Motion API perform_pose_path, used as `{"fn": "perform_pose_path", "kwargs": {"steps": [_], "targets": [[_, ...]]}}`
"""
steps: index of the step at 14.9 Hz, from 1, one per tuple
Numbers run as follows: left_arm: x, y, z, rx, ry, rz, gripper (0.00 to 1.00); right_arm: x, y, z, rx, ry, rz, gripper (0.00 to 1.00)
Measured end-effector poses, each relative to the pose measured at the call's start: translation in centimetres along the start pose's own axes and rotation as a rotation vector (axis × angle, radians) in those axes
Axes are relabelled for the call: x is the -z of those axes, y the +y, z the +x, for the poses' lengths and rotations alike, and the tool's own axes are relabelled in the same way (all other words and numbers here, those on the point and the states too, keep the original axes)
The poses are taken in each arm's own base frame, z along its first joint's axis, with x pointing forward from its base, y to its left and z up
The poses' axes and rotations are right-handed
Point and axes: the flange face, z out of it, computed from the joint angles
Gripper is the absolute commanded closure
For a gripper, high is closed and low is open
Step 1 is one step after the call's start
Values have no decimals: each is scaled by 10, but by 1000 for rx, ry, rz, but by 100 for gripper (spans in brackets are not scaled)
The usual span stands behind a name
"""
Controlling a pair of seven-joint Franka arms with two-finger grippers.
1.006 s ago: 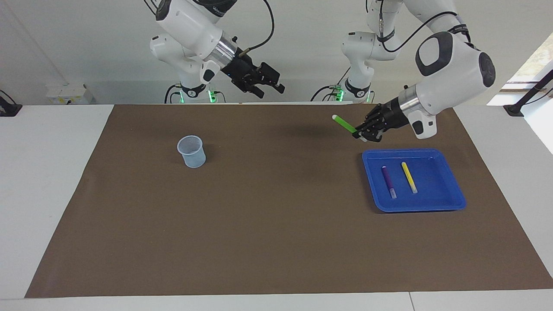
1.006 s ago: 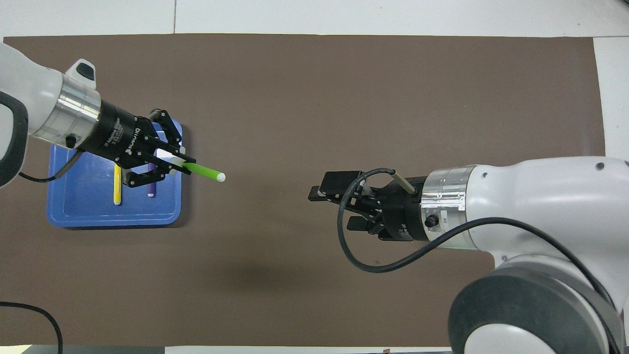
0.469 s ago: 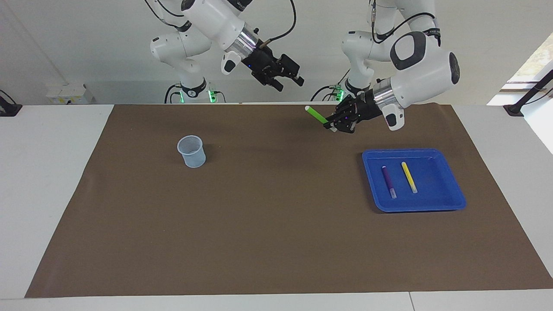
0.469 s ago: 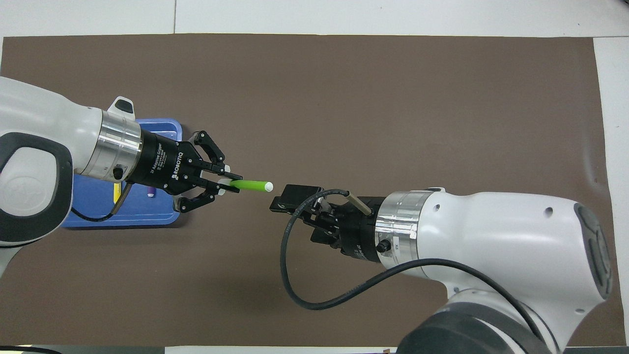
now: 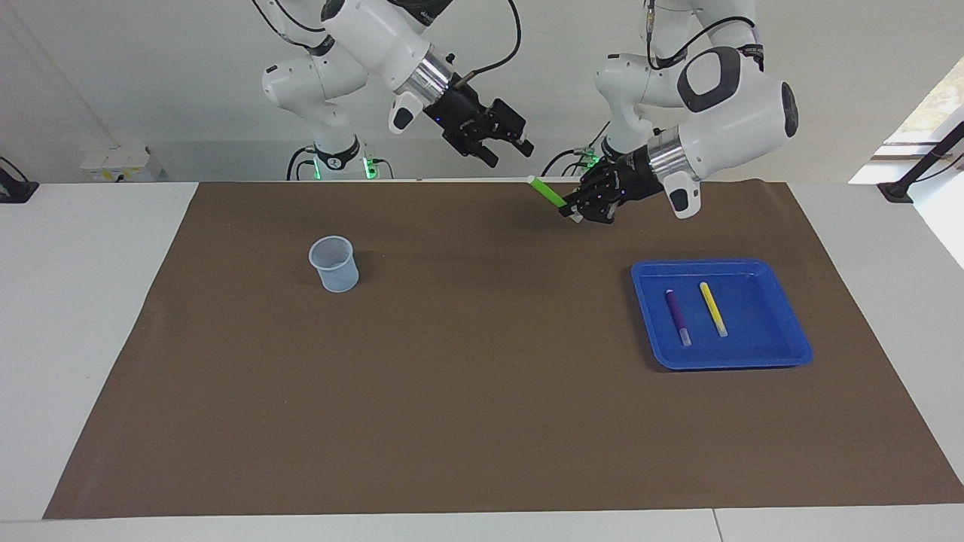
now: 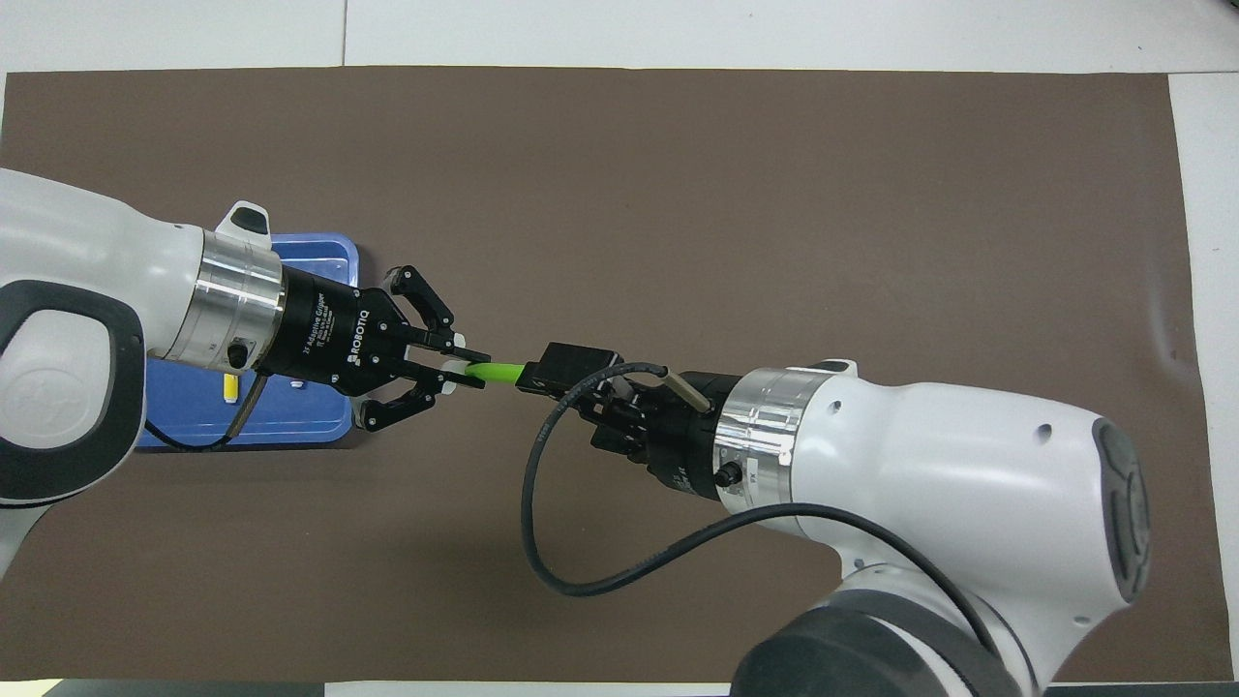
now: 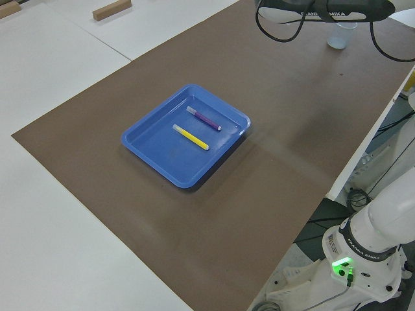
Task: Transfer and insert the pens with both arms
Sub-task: 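Grasp the green pen with the right gripper, open the left gripper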
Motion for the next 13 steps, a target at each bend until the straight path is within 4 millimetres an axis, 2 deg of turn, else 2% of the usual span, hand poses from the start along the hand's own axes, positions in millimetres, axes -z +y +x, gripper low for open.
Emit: {"fn": "perform_pose_path", "kwargs": {"steps": [4, 8, 13], "targets": [[-4, -4, 1, 12, -21, -7, 100, -12, -3, 3, 0, 5, 5, 32], [-8, -7, -3, 4, -21, 0, 100, -11, -6, 6, -1, 8, 9, 37], [-9, -8, -3, 5, -21, -1, 100, -10, -6, 8, -3, 11, 12, 53]]}}
